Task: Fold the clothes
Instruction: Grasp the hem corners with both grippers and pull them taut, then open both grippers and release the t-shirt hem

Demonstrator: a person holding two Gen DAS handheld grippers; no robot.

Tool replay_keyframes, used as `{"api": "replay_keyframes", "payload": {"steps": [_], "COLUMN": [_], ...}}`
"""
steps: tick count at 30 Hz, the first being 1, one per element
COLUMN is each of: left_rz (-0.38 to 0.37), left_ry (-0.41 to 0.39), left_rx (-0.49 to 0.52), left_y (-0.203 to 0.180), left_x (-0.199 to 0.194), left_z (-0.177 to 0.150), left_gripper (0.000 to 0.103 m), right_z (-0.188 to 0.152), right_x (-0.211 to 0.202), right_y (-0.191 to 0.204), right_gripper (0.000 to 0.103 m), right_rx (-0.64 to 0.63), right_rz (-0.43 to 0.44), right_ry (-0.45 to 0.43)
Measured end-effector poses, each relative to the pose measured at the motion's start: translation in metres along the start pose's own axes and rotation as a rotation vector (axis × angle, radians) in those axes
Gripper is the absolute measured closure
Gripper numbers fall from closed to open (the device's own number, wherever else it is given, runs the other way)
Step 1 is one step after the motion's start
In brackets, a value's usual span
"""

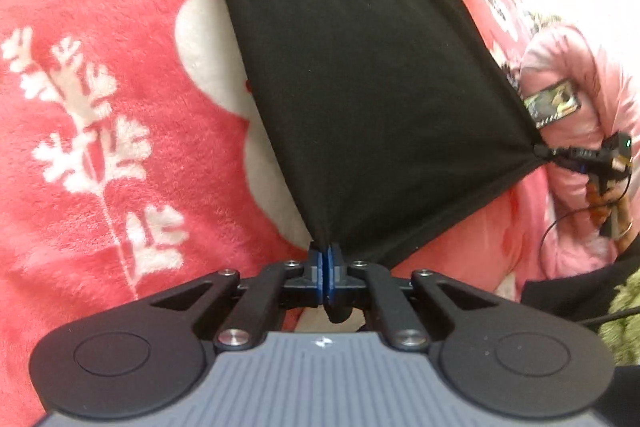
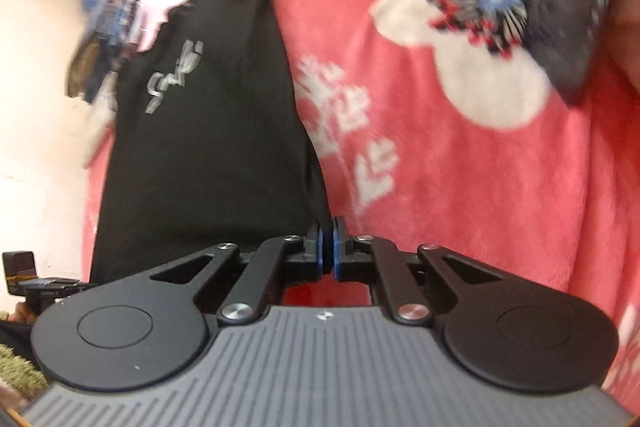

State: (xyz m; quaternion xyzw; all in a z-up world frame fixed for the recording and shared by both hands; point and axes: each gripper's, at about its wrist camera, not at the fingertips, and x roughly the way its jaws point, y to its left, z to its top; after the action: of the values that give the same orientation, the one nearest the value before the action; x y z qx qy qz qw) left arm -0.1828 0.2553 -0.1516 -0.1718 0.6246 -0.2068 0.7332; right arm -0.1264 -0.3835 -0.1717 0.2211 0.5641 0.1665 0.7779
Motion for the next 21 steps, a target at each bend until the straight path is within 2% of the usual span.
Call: {"api": "replay_keyframes", "payload": {"steps": [7, 14, 16, 18, 19, 21], "left_rz": [0.069, 0.141, 0.157, 0.166, 0.170, 0.181], "left_ry": [0.043, 0.098, 0.108, 0.122, 0.129, 0.153], "left_rx": [0.092, 0.186, 0.223, 0.257, 0.274, 0.299], "left_y": [-0.005, -0.008, -0.014, -0.020, -0.022, -0.026], "left_x": [0.008, 0.028, 0.033, 0.033, 0.033, 0.028], "left_z": [0.001, 0.000, 0.001, -0.001, -0.002, -0.005], "left_gripper": [0.101, 0.099, 0.094, 0.093, 0.089, 0.081], "right_z": [-0.009, -0.028, -0.030, -0.029, -0.029, -0.029], "right_x": [-0.005, 0.030, 0.032, 0.030, 0.028, 0.024], "right_y": [0.002, -0.002, -0.001, 0.001, 0.003, 0.005], "right_gripper": [0.101, 0.100, 0.100, 0.095, 0.093, 0.083], "right_rx": [-0.023, -0.050, -0.048, -0.056, -0.065, -0.091], "right_rz": [-0.038, -0.118, -0.132, -0.139, -0.146, -0.158], "right_ry": [0.008, 0.070, 0.073, 0.079, 0.088, 0.120]}}
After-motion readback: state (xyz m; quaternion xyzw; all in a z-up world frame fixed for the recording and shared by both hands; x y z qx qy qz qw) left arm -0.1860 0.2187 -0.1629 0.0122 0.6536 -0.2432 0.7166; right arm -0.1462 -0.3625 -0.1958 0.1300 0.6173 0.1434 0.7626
